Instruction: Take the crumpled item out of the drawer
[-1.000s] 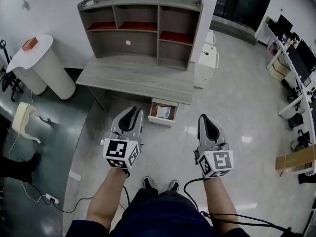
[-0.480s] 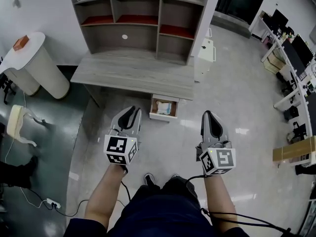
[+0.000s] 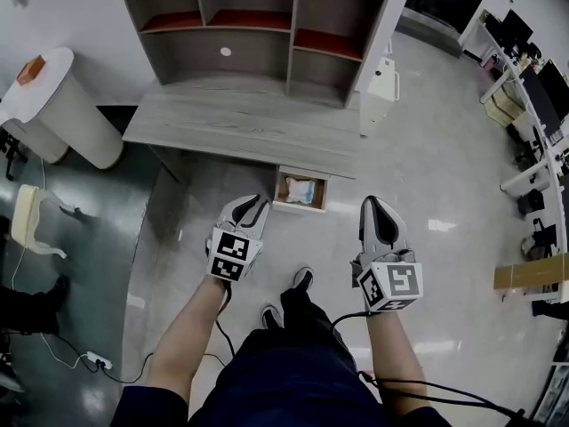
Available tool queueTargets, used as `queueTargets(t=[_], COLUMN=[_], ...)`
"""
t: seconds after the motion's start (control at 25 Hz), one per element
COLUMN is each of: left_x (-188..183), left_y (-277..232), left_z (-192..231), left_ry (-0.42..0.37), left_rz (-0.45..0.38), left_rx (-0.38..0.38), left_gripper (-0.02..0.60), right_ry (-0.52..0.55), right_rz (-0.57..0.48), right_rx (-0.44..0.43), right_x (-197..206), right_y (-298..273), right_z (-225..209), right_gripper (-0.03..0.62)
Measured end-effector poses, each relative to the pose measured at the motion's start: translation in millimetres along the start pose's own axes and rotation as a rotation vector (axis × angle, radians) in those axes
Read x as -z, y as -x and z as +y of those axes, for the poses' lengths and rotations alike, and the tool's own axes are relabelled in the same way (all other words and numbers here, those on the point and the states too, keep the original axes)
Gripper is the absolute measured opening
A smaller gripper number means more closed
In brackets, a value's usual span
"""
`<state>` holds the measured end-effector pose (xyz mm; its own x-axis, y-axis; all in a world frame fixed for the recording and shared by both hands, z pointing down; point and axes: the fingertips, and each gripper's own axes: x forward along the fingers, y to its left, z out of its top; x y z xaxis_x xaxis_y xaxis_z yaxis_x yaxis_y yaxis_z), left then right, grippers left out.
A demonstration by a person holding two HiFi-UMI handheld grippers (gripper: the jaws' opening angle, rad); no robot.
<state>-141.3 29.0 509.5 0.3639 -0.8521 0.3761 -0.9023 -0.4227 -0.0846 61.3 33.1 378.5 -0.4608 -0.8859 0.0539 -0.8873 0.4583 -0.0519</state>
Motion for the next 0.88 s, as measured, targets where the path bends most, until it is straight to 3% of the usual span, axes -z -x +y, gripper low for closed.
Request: queueTargets(t=[0.44, 0.68, 0.88], left_x=[74.6, 117.8, 148.5], left_y=[-123.3, -165.0, -189.7], left_z=[-18.7, -44.6, -51.4], left_ry=[-0.365, -0.5, -0.59], left_rz=[0.362, 0.525, 0.608], left_rx=[0.212, 0.317, 0.389], left_gripper=[0.069, 0.069, 0.069], right_ry=[-0.112, -0.165, -0.192], right_rz=[0.06, 0.073, 0.11], right_rx=[-0.031, -0.026, 0.008], right_x=[26.8, 35.9, 52.9], right_y=[-85.8, -100.3, -100.2], right_z=[-58.8, -95.9, -114.5], right_gripper=[0.006, 0.006, 0.006])
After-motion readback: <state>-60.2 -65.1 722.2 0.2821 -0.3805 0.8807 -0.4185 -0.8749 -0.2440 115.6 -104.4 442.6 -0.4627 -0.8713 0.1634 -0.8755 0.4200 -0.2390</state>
